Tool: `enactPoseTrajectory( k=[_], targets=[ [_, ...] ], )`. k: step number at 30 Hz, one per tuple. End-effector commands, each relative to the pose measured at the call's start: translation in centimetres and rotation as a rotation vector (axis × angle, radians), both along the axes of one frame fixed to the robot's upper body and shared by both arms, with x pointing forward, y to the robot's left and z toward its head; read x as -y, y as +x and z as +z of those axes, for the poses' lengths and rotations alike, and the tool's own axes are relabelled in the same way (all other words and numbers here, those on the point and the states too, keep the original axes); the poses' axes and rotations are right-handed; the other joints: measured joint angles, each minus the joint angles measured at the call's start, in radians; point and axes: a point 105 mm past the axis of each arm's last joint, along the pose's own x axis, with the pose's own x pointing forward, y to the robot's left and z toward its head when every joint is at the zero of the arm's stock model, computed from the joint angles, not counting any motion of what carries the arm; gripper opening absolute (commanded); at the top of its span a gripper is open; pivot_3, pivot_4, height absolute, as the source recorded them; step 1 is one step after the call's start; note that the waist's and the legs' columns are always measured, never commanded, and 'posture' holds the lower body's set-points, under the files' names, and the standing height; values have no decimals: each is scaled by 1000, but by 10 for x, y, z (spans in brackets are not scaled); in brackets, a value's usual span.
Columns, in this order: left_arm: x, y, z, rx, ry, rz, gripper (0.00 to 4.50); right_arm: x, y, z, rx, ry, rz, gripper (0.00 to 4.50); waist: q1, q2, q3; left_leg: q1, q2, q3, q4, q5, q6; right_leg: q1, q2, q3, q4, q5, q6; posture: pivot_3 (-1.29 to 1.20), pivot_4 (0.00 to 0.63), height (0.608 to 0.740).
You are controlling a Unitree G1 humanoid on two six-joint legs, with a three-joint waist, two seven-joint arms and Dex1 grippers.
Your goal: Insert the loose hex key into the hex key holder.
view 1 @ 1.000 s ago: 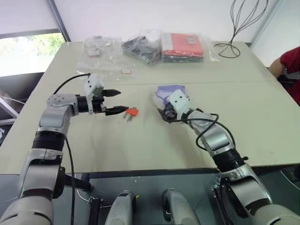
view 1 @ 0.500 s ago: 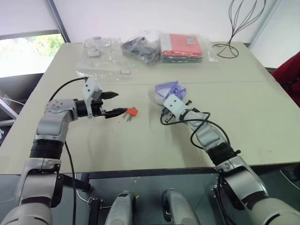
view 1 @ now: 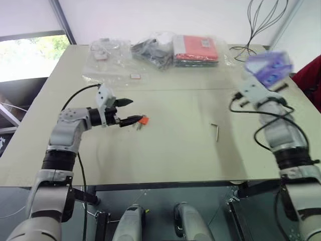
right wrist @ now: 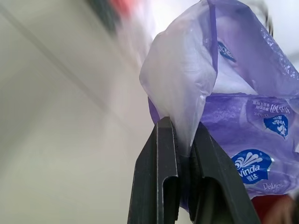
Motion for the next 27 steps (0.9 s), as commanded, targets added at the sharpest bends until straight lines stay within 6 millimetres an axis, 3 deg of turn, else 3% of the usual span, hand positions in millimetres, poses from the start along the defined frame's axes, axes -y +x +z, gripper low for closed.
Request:
enactPoseTrajectory(
  k=[1,6,10,16,17,21,25,27],
  targets=[
    [4,-2,7,35,-6,-20,4500,39,-18,4,36,76,-117,49,-7,0,0,1,0,0,0,0,0,0,0,0,0,0,0,0,150,740],
    [7,-4,4,27,-5,-29,4500,52,-28,-11,30,246,-143,49,-29,1,0,3,1,1,1,0,0,2,2,2,1,1,-1,0,150,740],
    [9,-4,4,23,-3,-37,4500,50,-29,-15,21,306,-128,1424,-30,1,0,11,1,2,1,0,0,8,2,4,1,0,-1,0,150,740],
    [9,-3,5,23,0,-37,4500,39,-28,-13,30,312,-99,4459,-27,1,0,11,1,3,1,0,0,9,2,4,1,0,0,0,150,740],
    [9,-3,5,23,1,-37,4500,32,-27,-10,23,298,-68,4459,-26,1,0,11,1,3,1,0,0,9,2,4,1,0,0,0,150,740],
    [0,-2,7,28,13,-11,4500,-40,-23,26,31,293,212,4459,-32,1,0,11,2,3,1,0,0,8,2,5,1,0,0,0,150,740],
    [-24,3,13,25,24,64,4500,-142,-37,31,-73,579,591,4459,-29,1,0,12,3,2,0,0,0,8,6,5,2,0,0,0,150,740],
    [-33,4,14,18,34,87,4500,-170,-44,29,-119,668,683,4459,-27,1,0,13,5,0,0,0,0,8,7,5,3,0,-1,0,150,740]
  ],
)
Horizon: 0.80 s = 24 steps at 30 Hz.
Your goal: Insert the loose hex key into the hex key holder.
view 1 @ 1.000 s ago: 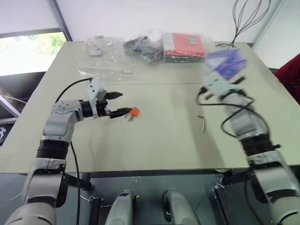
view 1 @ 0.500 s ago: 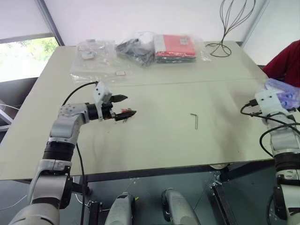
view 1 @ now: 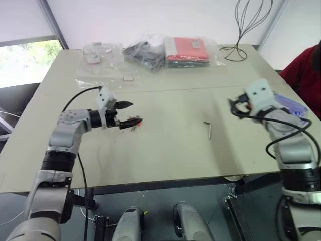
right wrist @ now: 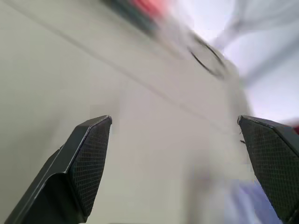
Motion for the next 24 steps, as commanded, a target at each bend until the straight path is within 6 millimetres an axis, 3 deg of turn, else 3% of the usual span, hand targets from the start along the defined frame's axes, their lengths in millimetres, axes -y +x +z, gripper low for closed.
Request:
enactPoseTrajectory(
  k=[1,4,8,13,24],
  targets=[
    [-21,2,16,41,8,51,4500,-53,-16,6,-45,115,206,4459,4,0,0,0,0,-1,0,0,0,0,0,0,0,0,0,0,150,740],
    [-53,-1,13,26,79,120,4500,-96,-17,-21,-125,143,324,4459,7,0,0,-1,0,0,0,0,0,0,-2,-1,0,0,0,0,150,740],
    [-67,-10,13,5,102,139,4500,-119,-14,-37,-148,114,410,4459,9,0,0,-3,-1,0,0,0,0,-1,-6,0,-3,0,0,0,150,740],
    [-74,-23,7,-33,123,132,4500,-145,1,-58,-202,94,528,4459,6,0,0,-5,-3,1,0,0,0,-2,-8,0,-5,-1,0,0,150,740],
    [-75,-29,17,-18,97,152,4500,-181,28,-79,-226,15,666,4459,0,0,0,-5,-1,0,-1,0,0,-3,-6,-3,-2,0,0,0,150,740]
  ],
)
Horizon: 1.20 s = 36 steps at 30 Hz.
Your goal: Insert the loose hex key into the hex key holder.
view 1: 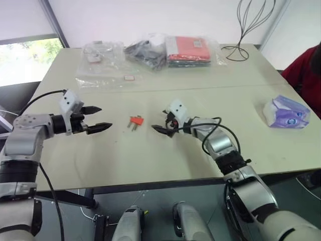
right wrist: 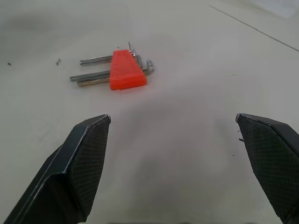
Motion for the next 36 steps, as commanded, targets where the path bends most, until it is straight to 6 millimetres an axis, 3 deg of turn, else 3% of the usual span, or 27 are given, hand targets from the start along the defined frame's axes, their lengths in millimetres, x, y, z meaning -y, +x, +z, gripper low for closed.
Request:
enactPoseTrajectory(
  k=[1,13,21,24,29,36],
  targets=[
    [-1,-2,16,54,-21,14,4500,-17,4,9,73,-17,57,4459,0,0,0,0,0,0,0,0,0,0,0,0,0,0,0,0,150,740],
    [9,-2,11,57,-40,20,4500,-49,16,6,75,-27,81,4459,0,0,0,0,0,-2,-1,0,0,-1,-1,0,0,0,0,0,150,740],
    [12,0,7,62,-51,26,4500,-60,11,-13,-30,-48,127,4459,-1,0,0,1,0,-3,-3,0,0,-1,-2,0,0,0,0,0,150,740],
    [13,-1,7,65,-57,29,4500,-63,8,-18,-55,-54,150,3660,-4,0,0,2,0,-2,-5,0,0,-1,-2,1,0,0,0,0,150,740],
    [13,-3,5,67,-61,43,4500,-64,5,-24,-39,-119,180,1051,-10,0,0,8,0,-2,-12,1,-2,0,-1,2,1,0,-1,0,150,740],
    [11,-4,3,69,-61,55,4500,-58,13,-19,33,-180,160,1030,-15,0,0,8,-1,-2,-12,1,-3,0,-2,2,2,0,-1,0,150,740]
  ],
)
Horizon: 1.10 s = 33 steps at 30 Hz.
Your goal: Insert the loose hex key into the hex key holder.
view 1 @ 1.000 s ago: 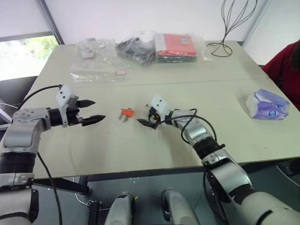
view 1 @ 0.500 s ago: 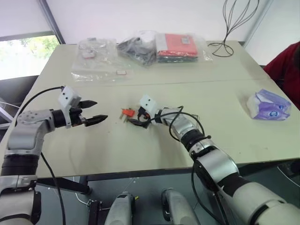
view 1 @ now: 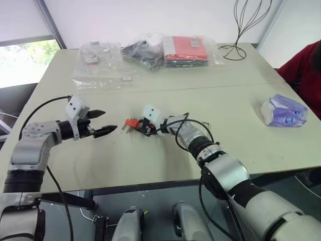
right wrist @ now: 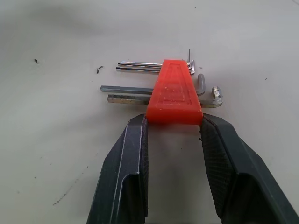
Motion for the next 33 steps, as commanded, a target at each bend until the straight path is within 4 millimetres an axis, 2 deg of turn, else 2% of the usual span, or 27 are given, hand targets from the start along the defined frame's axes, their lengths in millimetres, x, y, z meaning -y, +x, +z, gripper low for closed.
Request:
enactPoseTrajectory(
  k=[1,5,7,10,13,16,18,23,26,33],
  targets=[
    [-1,1,16,62,-10,1,4500,16,11,6,123,-94,-23,1030,0,0,0,0,0,0,0,0,0,0,0,0,0,0,0,0,150,740],
    [-2,5,17,64,-12,-5,4500,32,20,33,442,-243,48,1030,16,0,0,0,-1,0,0,1,-1,0,-1,0,0,0,0,0,150,740],
    [2,15,26,74,-41,-25,4500,50,24,76,730,-321,105,1030,22,0,0,0,-1,0,0,1,-1,1,-1,0,-1,0,0,0,150,740],
    [10,30,39,83,-93,-54,4500,67,21,111,1001,-433,170,1030,26,0,0,-7,-3,2,1,2,-4,-3,0,-1,-3,0,0,0,150,740],
    [22,42,53,72,-166,-106,4500,77,15,140,1223,-497,205,1030,16,0,0,-9,-5,3,0,2,-4,-5,0,-1,-3,0,1,0,150,740],
    [45,52,64,56,-229,-196,4500,83,5,162,1375,-515,248,1030,9,0,0,-11,-4,3,-2,2,-4,-9,2,-1,-1,0,0,0,150,740],
    [60,57,69,56,-245,-252,4500,85,-1,170,1432,-514,268,1030,8,0,0,-16,-4,3,-1,2,-4,-15,2,-1,0,0,0,0,150,740],
    [95,64,86,58,-338,-368,4500,88,-11,181,1504,-503,293,1030,9,-1,0,-17,-4,4,0,2,-4,-15,1,-1,-1,0,1,0,150,740],
    [107,65,97,48,-412,-414,4500,89,-15,182,1510,-500,300,1030,11,-1,0,-17,-5,4,1,2,-4,-14,1,-1,-1,0,1,0,150,740],
    [122,65,96,50,-385,-473,4500,92,-18,182,1494,-498,280,1030,14,-1,0,-17,-4,3,1,2,-4,-14,2,-1,-1,0,1,0,150,740]
  ],
)
